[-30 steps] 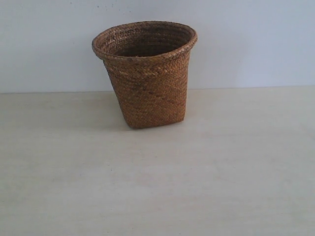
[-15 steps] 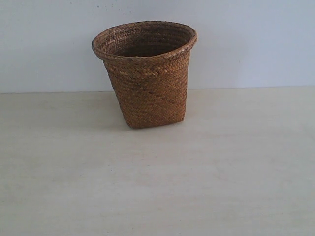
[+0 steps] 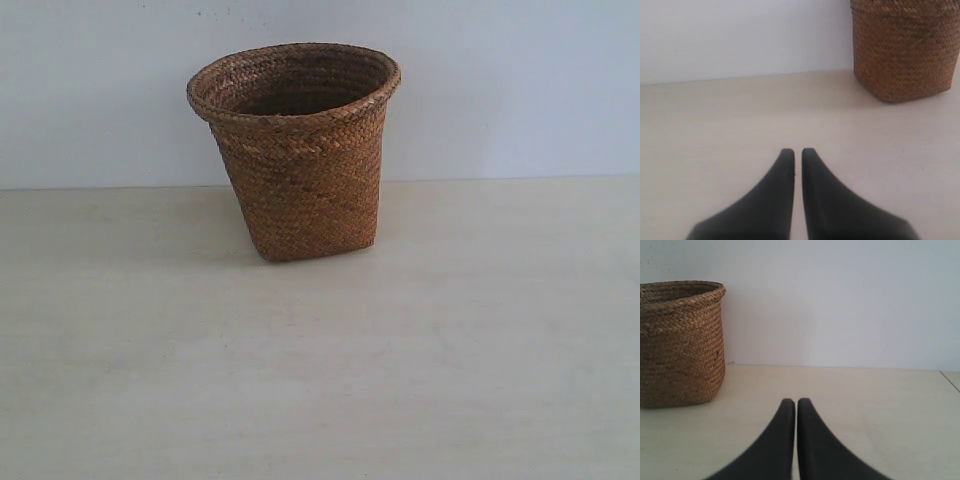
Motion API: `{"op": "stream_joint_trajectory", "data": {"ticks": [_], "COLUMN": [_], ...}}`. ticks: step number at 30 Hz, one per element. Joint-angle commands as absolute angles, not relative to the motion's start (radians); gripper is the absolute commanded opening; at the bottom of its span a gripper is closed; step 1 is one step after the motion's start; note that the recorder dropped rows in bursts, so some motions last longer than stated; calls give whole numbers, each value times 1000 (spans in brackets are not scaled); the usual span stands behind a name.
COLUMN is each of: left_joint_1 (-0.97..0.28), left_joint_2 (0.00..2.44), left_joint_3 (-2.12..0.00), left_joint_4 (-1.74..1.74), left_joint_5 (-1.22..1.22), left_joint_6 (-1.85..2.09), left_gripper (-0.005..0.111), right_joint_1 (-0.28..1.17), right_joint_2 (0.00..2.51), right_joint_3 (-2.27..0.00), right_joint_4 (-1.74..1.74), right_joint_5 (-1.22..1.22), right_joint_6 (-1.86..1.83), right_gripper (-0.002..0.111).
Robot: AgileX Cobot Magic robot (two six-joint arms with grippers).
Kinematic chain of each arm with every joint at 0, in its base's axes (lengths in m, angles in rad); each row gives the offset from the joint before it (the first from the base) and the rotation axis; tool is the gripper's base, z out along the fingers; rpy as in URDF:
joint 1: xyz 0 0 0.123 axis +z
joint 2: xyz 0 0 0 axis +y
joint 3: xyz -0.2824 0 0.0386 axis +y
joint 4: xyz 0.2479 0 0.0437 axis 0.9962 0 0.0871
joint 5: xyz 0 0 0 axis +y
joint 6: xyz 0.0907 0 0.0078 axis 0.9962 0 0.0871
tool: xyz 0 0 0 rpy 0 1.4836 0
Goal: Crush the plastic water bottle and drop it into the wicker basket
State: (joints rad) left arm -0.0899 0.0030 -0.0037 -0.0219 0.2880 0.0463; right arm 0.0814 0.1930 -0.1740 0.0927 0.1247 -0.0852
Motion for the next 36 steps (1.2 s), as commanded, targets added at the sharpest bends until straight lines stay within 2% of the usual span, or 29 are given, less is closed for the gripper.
{"op": "stream_joint_trajectory", "data": {"ticks": [1,25,36], "left_joint_1": [-87,-87,-87], "left_joint_2": [0,0,0], "left_joint_3": [0,0,0], "left_joint_4": [-27,-27,-27], "left_joint_5": [289,285,285], "left_joint_6": [43,45,45], "left_gripper": [4,4,4], "right_joint_1": [80,80,80], "right_joint_2": [190,190,179], "right_joint_3": [-171,-171,-132], "right_joint_4": [96,96,81], "right_joint_5": [124,127,146], "right_joint_6": [-88,-88,43], "right_gripper": [0,0,0]}}
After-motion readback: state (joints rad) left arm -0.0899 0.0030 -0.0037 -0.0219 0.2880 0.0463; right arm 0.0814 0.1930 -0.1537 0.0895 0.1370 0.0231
